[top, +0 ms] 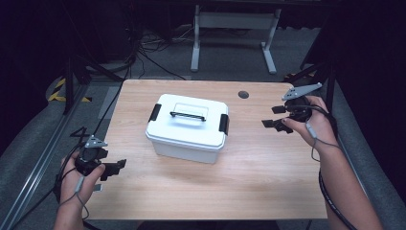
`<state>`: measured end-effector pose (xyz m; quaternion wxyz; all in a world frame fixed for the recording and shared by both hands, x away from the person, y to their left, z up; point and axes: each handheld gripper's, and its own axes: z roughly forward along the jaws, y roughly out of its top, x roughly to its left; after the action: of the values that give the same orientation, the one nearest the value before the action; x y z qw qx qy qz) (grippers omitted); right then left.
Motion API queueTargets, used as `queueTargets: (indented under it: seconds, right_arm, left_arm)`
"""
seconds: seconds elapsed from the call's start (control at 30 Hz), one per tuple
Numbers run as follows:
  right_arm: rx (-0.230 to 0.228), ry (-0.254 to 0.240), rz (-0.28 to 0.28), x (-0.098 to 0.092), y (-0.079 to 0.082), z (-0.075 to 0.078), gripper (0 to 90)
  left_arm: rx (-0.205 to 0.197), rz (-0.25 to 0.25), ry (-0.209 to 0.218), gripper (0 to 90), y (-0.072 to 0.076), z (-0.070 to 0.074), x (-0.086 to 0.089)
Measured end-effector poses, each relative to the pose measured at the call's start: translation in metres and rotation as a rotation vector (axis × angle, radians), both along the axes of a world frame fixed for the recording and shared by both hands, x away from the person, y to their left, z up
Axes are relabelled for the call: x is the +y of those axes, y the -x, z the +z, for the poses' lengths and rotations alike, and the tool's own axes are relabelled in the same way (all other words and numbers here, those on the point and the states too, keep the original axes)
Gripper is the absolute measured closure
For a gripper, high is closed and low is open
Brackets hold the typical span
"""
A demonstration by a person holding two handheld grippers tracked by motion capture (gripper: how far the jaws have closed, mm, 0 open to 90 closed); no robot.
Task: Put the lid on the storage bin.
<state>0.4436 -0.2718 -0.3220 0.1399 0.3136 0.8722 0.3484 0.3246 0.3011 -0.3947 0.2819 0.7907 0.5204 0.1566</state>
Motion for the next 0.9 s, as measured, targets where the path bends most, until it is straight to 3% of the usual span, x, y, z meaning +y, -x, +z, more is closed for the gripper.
queueTargets:
  seconds: [0.13,0.47,0.6,0.63,0.7,0.77,0.9]
  right_arm:
    - [0.019,-0.005,-0.002,-0.002,-0.002,-0.020,31.0]
    - [0.037,-0.002,-0.017,-0.006,0.002,-0.045,30.0]
    - [0.042,-0.038,-0.025,-0.007,0.004,-0.056,29.6]
    - [0.050,-0.066,-0.037,-0.008,0.004,-0.060,29.6]
    - [0.067,-0.030,-0.026,-0.007,0.004,-0.065,29.6]
    - [0.061,-0.010,-0.044,-0.008,0.004,-0.070,29.6]
    - [0.096,0.013,-0.051,-0.012,0.004,-0.082,29.6]
  left_arm:
    - [0.004,-0.009,0.000,24.8,-0.001,-0.002,-0.001]
    - [0.018,-0.012,-0.009,24.8,-0.004,-0.007,0.003]
    - [0.028,-0.026,-0.017,24.8,-0.005,-0.010,0.001]
    - [0.029,-0.030,-0.029,24.8,-0.006,-0.009,0.001]
    - [0.025,-0.034,-0.029,24.8,-0.005,-0.009,0.000]
    - [0.025,-0.033,-0.028,24.8,-0.005,-0.008,0.000]
    - [0.028,-0.037,-0.025,24.8,-0.004,-0.009,0.000]
